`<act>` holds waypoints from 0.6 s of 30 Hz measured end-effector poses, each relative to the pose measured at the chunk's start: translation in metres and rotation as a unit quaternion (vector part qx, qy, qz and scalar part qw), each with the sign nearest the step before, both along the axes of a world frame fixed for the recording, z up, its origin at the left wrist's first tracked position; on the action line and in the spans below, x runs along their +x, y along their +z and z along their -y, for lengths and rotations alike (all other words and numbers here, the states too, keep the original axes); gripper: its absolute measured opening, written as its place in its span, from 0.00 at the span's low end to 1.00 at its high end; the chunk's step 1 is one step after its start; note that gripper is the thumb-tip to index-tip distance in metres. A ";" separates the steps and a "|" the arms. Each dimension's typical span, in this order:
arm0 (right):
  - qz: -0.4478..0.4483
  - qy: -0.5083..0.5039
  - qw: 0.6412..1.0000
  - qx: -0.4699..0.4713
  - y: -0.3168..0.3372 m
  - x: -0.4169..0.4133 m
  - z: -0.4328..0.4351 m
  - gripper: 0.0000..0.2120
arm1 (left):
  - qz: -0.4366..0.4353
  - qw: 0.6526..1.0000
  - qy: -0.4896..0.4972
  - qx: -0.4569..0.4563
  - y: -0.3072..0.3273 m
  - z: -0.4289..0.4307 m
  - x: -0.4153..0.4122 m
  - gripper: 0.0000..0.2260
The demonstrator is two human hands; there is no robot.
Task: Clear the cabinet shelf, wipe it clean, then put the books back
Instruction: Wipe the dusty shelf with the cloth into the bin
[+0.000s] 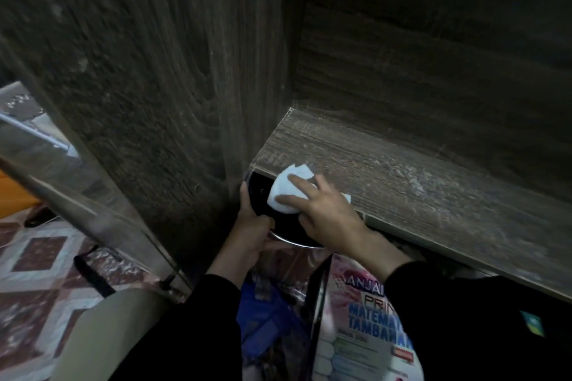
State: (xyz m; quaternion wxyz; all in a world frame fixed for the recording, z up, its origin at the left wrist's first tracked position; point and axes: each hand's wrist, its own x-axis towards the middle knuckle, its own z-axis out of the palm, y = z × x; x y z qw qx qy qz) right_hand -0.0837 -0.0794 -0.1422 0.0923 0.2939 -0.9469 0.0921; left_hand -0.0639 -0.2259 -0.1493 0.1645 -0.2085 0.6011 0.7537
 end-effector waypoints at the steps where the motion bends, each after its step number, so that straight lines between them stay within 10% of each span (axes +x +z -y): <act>1: 0.018 0.011 0.999 -0.042 0.006 0.000 -0.008 0.22 | 0.002 1.000 0.002 0.002 0.000 0.000 0.000 0.40; 7: -0.044 -0.312 0.915 -0.253 0.026 -0.017 -0.100 0.22 | -0.002 1.000 0.000 0.028 0.002 -0.003 0.002 0.43; 11: 0.036 -0.549 0.822 -0.149 0.010 -0.012 -0.106 0.22 | -0.002 1.000 -0.001 0.031 0.002 -0.007 0.003 0.43; 18: 0.069 -0.301 0.950 -0.044 0.003 -0.021 0.001 0.22 | -0.009 1.000 -0.006 0.023 0.005 -0.017 0.005 0.39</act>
